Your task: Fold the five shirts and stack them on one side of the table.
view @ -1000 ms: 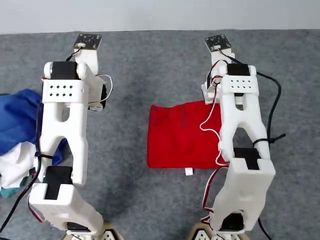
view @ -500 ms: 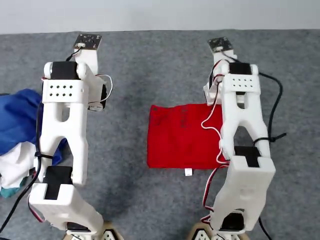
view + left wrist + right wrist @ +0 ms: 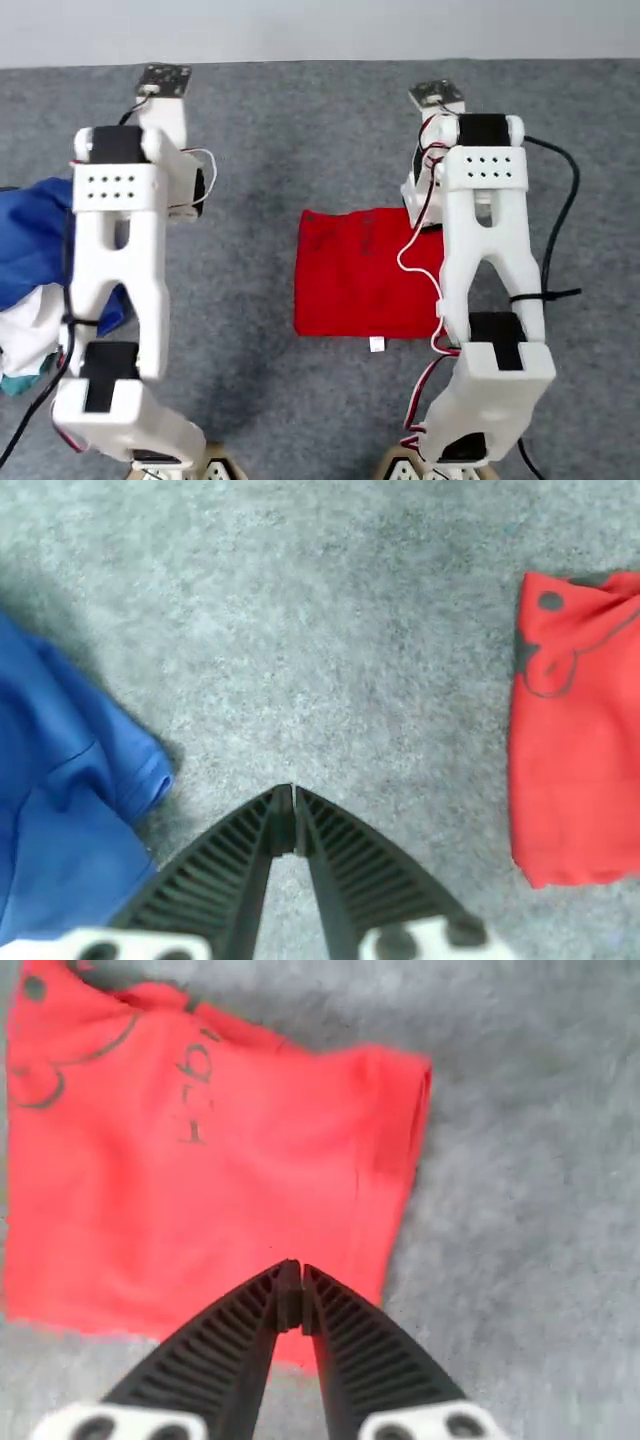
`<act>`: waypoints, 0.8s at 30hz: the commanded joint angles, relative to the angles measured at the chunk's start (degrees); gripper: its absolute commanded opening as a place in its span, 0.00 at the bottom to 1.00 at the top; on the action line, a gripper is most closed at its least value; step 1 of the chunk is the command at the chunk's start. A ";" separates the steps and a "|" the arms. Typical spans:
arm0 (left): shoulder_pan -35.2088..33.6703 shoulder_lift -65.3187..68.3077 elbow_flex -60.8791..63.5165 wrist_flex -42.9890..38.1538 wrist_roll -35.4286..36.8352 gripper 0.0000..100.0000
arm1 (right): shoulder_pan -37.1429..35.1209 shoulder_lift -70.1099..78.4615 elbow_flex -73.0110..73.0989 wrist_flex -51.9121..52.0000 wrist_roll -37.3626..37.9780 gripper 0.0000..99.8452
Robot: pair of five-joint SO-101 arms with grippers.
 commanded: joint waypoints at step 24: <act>-15.74 -19.87 16.66 1.32 -6.59 0.01 | -19.47 22.73 -2.11 -39.60 7.21 0.01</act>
